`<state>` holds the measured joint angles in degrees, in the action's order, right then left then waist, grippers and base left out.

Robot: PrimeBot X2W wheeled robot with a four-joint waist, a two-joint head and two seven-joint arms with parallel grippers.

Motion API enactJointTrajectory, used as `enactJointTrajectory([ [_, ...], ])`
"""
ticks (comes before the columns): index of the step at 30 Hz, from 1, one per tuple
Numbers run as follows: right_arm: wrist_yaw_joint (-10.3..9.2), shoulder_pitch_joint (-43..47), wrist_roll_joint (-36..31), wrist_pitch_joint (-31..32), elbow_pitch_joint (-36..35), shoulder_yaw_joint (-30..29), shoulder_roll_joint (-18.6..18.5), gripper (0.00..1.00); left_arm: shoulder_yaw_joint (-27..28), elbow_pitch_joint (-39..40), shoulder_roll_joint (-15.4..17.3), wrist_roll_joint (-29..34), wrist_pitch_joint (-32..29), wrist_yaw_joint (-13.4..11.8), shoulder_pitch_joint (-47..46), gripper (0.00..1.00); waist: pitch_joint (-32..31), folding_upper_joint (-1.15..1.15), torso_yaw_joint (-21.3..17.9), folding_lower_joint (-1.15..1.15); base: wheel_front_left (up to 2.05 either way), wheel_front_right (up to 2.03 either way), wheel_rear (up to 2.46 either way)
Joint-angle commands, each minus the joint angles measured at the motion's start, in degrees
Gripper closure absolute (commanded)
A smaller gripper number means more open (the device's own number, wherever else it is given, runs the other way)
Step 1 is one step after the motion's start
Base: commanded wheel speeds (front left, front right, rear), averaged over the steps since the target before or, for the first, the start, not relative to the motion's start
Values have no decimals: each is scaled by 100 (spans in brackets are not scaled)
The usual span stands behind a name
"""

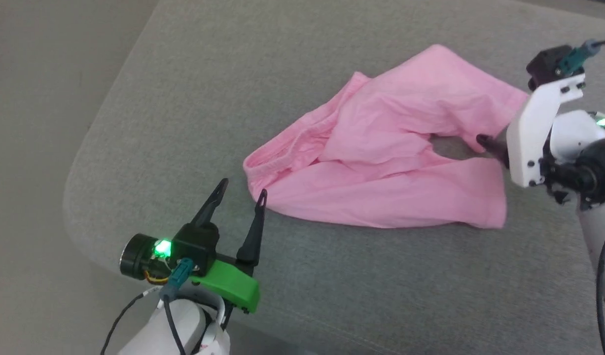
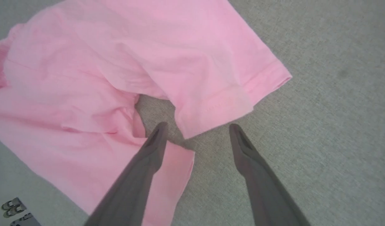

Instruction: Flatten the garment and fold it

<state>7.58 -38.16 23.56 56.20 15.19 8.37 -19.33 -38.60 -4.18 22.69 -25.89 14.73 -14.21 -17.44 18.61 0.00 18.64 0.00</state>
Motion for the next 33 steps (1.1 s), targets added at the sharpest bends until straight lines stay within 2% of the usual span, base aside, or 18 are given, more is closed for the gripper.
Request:
enactJointTrajectory([
  [1,-9,-146,-83,13,96,-30,-8,0,55,-31,-87,101,27,46,-67,0,382,0,390,0,0,0,0],
  [8,-9,-251,-308,-79,511,107,-132,0,297,-144,-395,314,27,231,-73,0,583,0,580,0,0,0,0],
  [9,-9,-235,-310,-122,547,106,-142,32,327,-158,-423,341,27,254,-62,0,589,0,585,0,0,0,0],
  [10,-9,-221,-320,-213,577,94,-152,82,364,-178,-456,373,27,282,-47,0,591,0,585,0,0,0,0],
  [11,-9,-206,-328,-302,592,98,-161,100,394,-196,-480,397,27,303,-35,0,588,0,580,0,0,0,0],
  [17,-9,-87,-286,-1113,486,256,-305,100,572,-382,-579,513,27,462,52,0,352,0,388,0,0,0,0],
  [24,-9,167,-101,-1637,150,261,-677,100,715,-512,-559,581,27,577,196,0,-77,0,-11,0,0,0,0],
  [33,-9,352,-215,-1816,13,-183,-1809,100,767,-496,-585,617,27,650,245,0,-132,0,-204,0,0,0,0],
])
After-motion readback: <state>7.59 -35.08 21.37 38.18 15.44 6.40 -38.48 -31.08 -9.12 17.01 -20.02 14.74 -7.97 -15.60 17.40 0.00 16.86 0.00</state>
